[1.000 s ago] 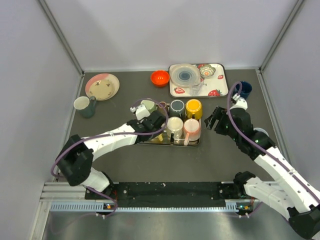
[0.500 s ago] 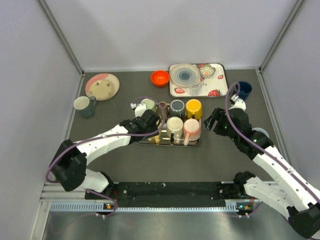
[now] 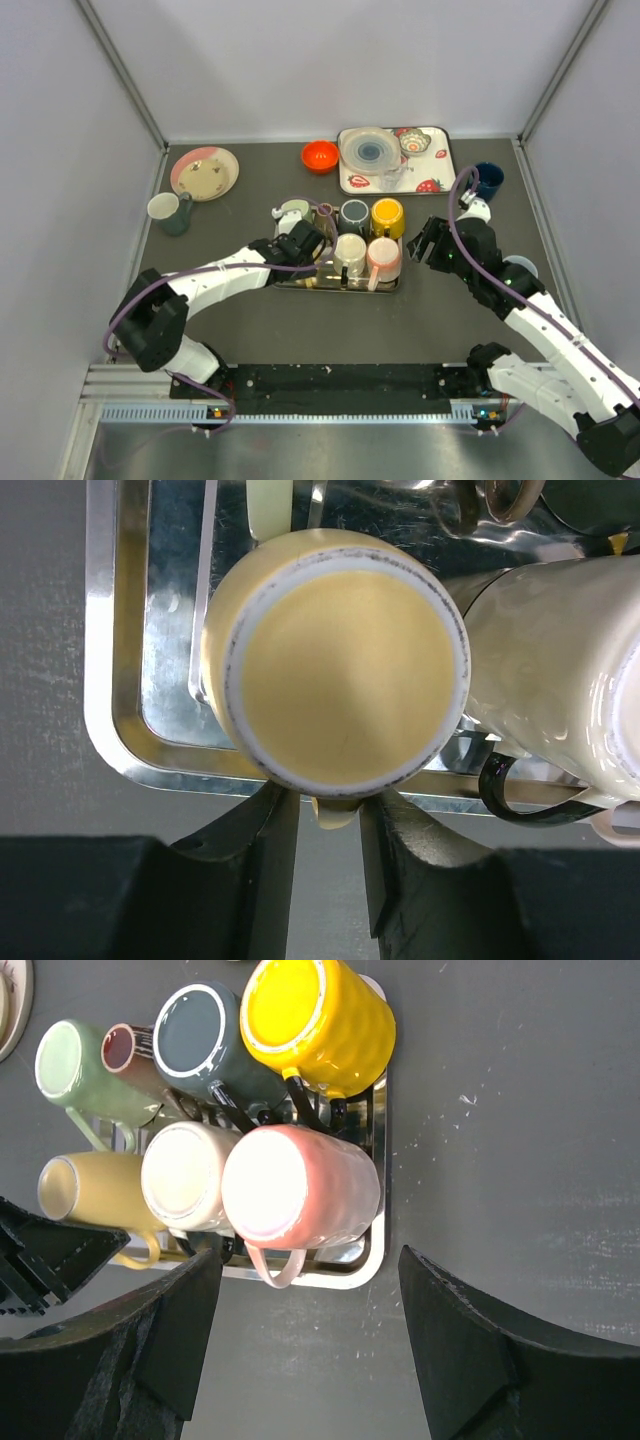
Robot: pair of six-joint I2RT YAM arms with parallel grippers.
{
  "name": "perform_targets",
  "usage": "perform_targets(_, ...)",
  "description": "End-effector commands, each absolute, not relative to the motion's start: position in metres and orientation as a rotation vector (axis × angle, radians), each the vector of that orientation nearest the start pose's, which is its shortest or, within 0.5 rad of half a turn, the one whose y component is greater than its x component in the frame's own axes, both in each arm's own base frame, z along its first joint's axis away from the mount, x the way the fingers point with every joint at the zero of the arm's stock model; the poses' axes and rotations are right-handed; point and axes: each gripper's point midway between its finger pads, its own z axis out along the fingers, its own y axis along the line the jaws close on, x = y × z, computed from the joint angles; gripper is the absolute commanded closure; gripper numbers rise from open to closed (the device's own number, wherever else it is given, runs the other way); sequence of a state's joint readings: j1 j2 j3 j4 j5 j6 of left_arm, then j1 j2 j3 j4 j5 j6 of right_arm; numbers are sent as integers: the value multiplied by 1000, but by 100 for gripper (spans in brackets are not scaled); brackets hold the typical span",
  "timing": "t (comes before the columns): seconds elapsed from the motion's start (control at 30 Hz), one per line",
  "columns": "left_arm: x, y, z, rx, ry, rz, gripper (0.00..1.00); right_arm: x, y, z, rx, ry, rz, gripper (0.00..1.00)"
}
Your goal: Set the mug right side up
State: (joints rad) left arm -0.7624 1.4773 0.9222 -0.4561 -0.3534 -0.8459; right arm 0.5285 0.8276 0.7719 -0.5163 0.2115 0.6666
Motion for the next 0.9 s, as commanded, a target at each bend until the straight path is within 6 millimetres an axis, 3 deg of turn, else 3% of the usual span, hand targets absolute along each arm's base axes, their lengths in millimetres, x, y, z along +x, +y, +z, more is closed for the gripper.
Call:
perform_targets(0.0, 272, -210, 72, -239, 2490, -174, 67, 251, 137, 197, 272, 2117, 507, 28)
perform_targets(0.17, 270, -204, 75, -227, 2476, -161, 75, 250, 137, 197, 271, 2116, 510, 28)
perform_targets(0.3, 269, -200, 77, -206, 2469, -148, 100, 250, 138, 196, 271, 2120, 511, 28)
perform_targets(0.63, 255, -194, 106, -128, 2412, -251, 100, 247, 147, 190, 170, 2139, 545, 30)
perform_targets(0.83, 242, -199, 140, -50, 2306, -441, 100, 239, 167, 193, 110, 2050, 725, 32)
perform_targets(0.87, 241, -199, 155, -52, 2255, -485, 100, 234, 174, 194, 78, 2045, 781, 32)
